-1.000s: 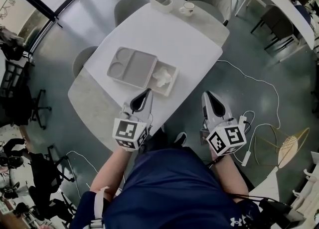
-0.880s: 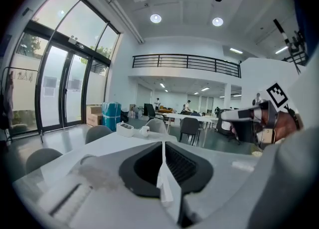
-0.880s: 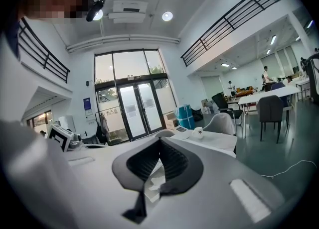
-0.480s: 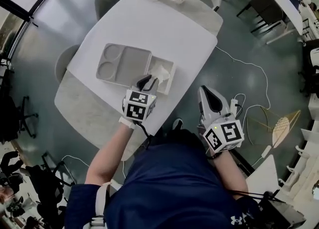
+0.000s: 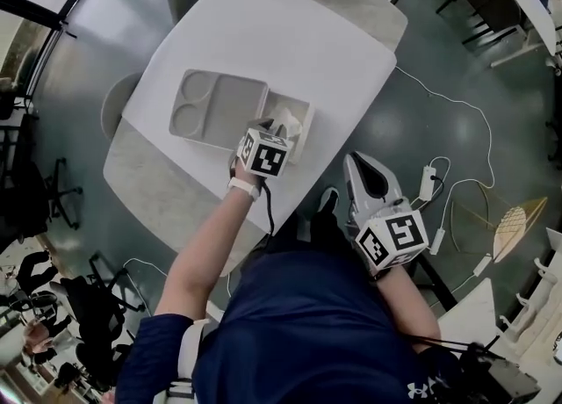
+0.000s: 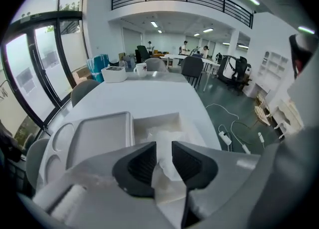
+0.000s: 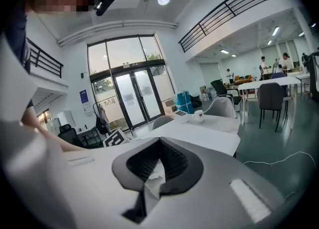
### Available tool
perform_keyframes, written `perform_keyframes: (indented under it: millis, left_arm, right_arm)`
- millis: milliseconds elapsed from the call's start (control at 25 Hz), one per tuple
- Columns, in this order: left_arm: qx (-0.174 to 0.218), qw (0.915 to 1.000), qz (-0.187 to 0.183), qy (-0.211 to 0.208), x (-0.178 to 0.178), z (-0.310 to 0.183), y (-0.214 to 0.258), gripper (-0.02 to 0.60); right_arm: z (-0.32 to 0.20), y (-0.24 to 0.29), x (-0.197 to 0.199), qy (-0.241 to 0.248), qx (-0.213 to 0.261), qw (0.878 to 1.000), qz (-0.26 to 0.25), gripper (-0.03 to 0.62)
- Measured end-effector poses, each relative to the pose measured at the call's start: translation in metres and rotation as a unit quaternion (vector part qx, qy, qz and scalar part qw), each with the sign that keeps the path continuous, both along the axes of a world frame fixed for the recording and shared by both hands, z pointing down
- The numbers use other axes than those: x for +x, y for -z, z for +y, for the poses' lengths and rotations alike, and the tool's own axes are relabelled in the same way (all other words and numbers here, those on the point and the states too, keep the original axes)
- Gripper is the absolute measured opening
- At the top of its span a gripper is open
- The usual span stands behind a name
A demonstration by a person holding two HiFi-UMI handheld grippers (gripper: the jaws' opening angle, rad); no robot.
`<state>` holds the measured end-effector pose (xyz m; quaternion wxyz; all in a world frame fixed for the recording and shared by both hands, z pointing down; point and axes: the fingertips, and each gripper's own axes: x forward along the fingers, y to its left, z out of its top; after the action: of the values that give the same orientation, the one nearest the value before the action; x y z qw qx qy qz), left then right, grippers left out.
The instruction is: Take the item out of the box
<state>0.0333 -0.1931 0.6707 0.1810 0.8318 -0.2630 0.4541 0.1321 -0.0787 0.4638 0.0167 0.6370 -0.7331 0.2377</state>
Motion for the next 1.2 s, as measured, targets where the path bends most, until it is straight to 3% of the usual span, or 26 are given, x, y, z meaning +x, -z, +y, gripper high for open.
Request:
perform_keyframes:
  millis: [440,560,760,960,1200]
  left_arm:
    - [-0.046,0.9898,-0.135,0.005,0.003,0.004,-0.056,0.106]
    - [-0.037,0.9891,-0.142,-0.001,0.003,0.004,-0.058,0.02]
    - [-0.037,0.993,-0.111,0.014,0.002,0.004,-0.052,0.009]
    - [-0.034,0.9982,-0.042,0.026,0.007,0.007,-0.031,0.008]
    - [-0.014,0.9994,0.003,0.033,0.001,0.013,0.001,0.008]
  right_arm:
    - [0.005,-0.012,0.059,-0.032,0.003,0.999,-0.035,0.002]
    - [0.005,-0.008,0.064,-0.03,0.005,0.999,-0.031,0.002]
    - [0.007,-0.008,0.062,-0.024,0.003,0.999,-0.031,0.002]
    - [0.004,-0.004,0.048,-0.007,0.006,1.0,-0.028,0.002]
    - [0.006,0.001,0.029,0.01,0.005,1.0,-0.026,0.002]
